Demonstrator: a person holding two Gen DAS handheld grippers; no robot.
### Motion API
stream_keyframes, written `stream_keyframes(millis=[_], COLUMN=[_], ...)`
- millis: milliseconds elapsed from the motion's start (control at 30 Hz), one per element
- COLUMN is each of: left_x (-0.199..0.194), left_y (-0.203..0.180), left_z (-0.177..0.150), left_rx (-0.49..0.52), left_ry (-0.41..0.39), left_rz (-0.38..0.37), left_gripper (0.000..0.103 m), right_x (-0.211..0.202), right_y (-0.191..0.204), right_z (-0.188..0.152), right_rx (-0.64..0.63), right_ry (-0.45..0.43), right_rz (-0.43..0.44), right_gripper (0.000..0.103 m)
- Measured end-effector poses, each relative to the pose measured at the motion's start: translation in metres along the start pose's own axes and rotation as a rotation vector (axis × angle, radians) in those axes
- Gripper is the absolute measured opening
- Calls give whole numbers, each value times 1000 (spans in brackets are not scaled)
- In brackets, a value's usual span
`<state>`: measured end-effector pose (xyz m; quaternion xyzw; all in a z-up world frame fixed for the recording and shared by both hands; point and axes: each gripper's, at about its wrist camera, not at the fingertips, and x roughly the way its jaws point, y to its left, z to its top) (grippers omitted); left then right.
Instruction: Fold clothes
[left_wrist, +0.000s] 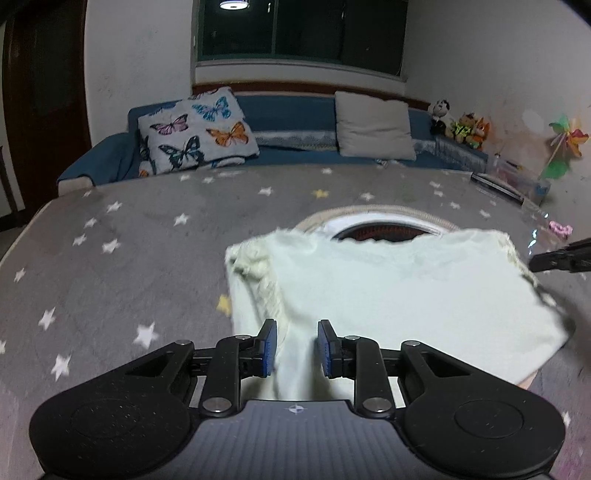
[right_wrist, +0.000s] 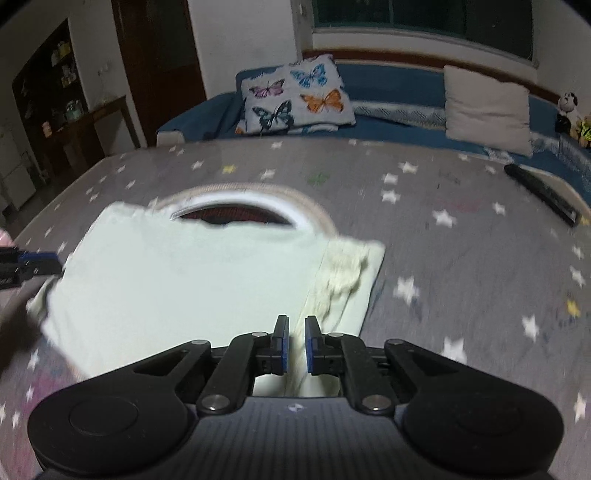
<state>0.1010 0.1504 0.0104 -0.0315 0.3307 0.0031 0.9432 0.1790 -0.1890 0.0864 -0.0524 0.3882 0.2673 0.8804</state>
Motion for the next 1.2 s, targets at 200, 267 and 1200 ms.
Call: stream_keyframes(millis=[200, 267, 1200], left_x=[26, 34, -34], left_y=[-3, 1, 26], left_z=[14, 14, -29], left_rx=[14, 6, -126], left_ry=[19, 35, 29], left_rz=[4, 13, 102], left_gripper=[26, 26, 59], right_x=[31, 46, 101], right_y=[-9, -15, 16], right_z=[29, 34, 58], right_rx=[20, 34, 23], right_ry=[-14, -4, 35], right_rz=[-10, -27, -32], right_gripper=[8, 8, 11])
